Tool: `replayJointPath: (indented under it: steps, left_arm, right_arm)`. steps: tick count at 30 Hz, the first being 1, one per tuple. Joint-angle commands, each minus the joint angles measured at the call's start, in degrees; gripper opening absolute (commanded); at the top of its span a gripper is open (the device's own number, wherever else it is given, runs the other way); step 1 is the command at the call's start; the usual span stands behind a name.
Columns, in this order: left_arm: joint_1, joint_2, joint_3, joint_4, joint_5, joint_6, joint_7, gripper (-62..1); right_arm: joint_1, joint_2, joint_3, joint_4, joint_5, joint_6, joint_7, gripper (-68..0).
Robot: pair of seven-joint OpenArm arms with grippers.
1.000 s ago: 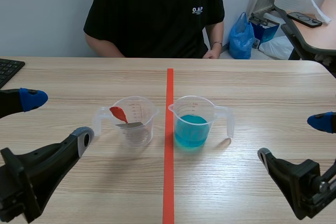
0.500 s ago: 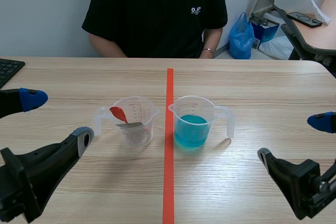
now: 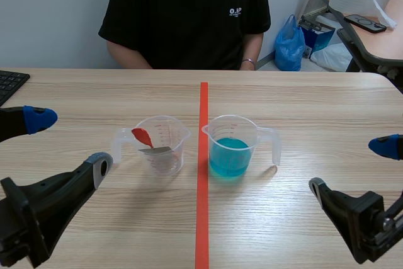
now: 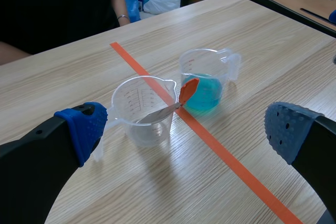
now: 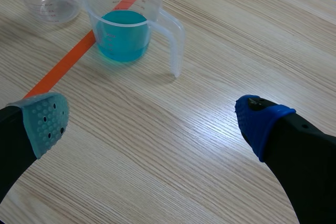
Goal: Do the redox reaction experiment.
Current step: 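Lift the metal plate out of the left beaker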
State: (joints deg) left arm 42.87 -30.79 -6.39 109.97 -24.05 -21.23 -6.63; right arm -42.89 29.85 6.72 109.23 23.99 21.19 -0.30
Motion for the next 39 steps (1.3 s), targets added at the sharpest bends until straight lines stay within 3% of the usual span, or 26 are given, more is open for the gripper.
replayJointPath:
  steps: [1, 9, 16, 20, 27, 35, 39]
  left_arm:
    - [0.11, 0.26, -0.37, 0.33, -0.17, 0.07, -0.83, 1.4]
    - [0.11, 0.28, -0.37, 0.33, -0.20, 0.07, -0.83, 1.4]
    - [0.11, 0.28, -0.37, 0.33, -0.20, 0.07, -0.81, 1.4]
    - [0.11, 0.28, -0.37, 0.33, -0.20, 0.07, -0.81, 1.4]
    - [0.13, 0.28, -0.37, 0.33, -0.17, 0.09, -0.81, 1.4]
    - [0.13, 0.31, -0.37, 0.31, -0.09, 1.14, 0.61, 1.4]
    - [0.66, 0.48, -0.37, -0.44, 2.40, 2.05, 0.68, 1.4]
  right_arm:
    - [-0.11, 0.00, 0.22, 0.94, 0.61, -0.17, 0.74, 0.4]
    - [-0.11, 0.31, 0.22, 0.94, 0.37, 0.07, 3.17, 0.4]
    - [0.07, 0.68, 0.22, 0.96, -3.96, 1.36, 8.17, 0.4]
    - [0.07, 3.08, 0.22, 0.96, -4.46, 3.30, 10.95, 0.4]
    - [1.36, 6.95, 0.00, 0.96, -4.52, 4.20, 12.55, 0.4]
    - [3.91, 9.55, 0.00, 0.96, -4.52, 8.28, 13.81, 0.4]
    - [5.66, 9.88, -0.07, 0.96, -4.55, 9.38, 14.45, 0.4]
